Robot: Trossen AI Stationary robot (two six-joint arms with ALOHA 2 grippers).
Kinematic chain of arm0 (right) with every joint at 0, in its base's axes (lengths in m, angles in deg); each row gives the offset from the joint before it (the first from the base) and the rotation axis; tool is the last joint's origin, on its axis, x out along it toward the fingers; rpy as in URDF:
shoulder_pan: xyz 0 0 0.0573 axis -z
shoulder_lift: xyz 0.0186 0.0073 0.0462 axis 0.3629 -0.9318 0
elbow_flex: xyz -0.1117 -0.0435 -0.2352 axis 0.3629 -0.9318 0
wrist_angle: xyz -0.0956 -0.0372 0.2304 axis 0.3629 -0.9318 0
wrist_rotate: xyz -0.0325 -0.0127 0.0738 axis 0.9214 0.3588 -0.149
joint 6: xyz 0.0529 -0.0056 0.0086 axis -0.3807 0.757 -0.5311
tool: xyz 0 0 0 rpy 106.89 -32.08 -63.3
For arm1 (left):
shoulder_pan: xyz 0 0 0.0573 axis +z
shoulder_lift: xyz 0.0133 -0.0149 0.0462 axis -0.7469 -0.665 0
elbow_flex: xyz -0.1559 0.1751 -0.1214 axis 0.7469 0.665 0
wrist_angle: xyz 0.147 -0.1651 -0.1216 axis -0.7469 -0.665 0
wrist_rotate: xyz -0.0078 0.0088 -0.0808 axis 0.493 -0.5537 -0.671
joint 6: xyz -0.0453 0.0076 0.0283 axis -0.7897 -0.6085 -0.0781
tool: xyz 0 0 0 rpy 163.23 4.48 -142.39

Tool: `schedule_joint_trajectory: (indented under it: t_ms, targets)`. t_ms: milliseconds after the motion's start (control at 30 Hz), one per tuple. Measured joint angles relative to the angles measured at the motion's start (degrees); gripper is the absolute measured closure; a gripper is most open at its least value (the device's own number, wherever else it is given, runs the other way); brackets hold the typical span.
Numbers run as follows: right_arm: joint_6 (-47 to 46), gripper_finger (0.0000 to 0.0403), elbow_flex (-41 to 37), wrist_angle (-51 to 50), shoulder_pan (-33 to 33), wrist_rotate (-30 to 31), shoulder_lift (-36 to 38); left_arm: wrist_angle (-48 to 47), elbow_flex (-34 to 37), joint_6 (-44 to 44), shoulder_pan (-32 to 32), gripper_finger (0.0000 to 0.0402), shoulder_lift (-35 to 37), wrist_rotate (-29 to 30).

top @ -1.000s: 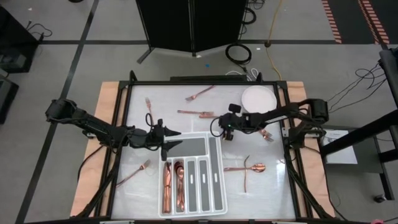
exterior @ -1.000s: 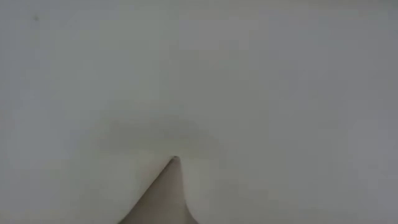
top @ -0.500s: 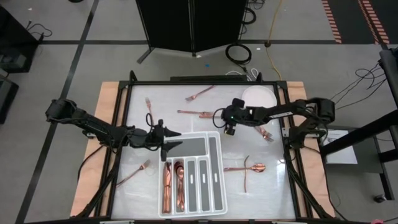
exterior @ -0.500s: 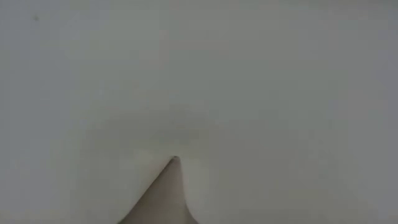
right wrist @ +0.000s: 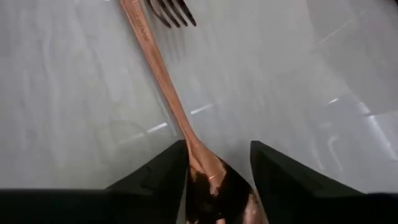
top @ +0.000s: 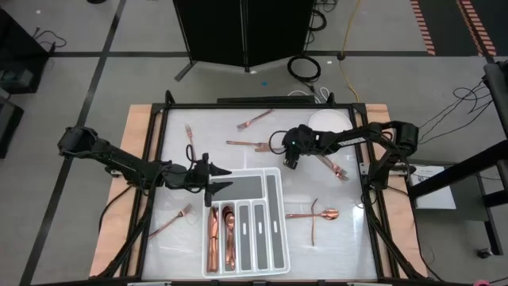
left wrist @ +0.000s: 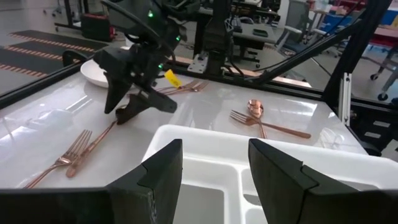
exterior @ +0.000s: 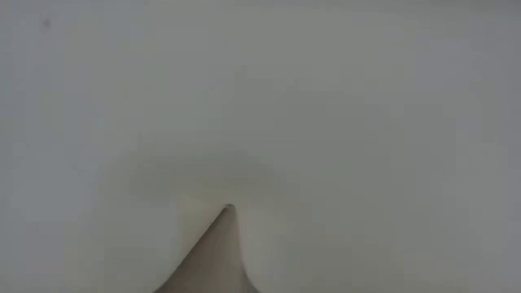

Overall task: Sort silverware
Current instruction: Put the top spoon into the silverware tray

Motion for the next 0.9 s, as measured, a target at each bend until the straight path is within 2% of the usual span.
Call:
schedule_joint_trajectory:
  t_ms: [100, 267, 400, 633, 733, 900]
  targets:
    - [-1.09, 0.0274, 0.00, -2.00, 0.20, -1.11, 0.74, 0.08, 0.00, 0.00, 0.00, 0.0217, 0.01, 0.00]
    - [-1.49, 0.0372, 0.04, -4.49, 0.31, -0.87, 1.89, 0.16, 0.00, 0.00, 0.00, 0.0217, 0.00, 0.00]
    - [-3.26, 0.0375, -0.08, -7.77, -0.23, -0.79, 3.98, 0.21, 0.00, -0.79, -0.02, 0.0217, 0.01, 0.00]
    - [-7.89, 0.0382, -1.06, -18.72, -2.54, -4.65, 13.32, 0.13, 0.00, -1.25, -0.01, 0.0217, 0.01, -0.10]
    - [-9.17, 0.0400, -0.83, -19.66, -4.03, -4.36, 17.13, 0.10, 0.00, -1.29, 0.00, 0.0217, -0.01, -0.11]
    - [-9.84, 0.0401, -0.79, -19.29, -6.41, -3.34, 21.50, 0.03, 0.02, -1.27, 0.00, 0.0217, 0.01, -0.13]
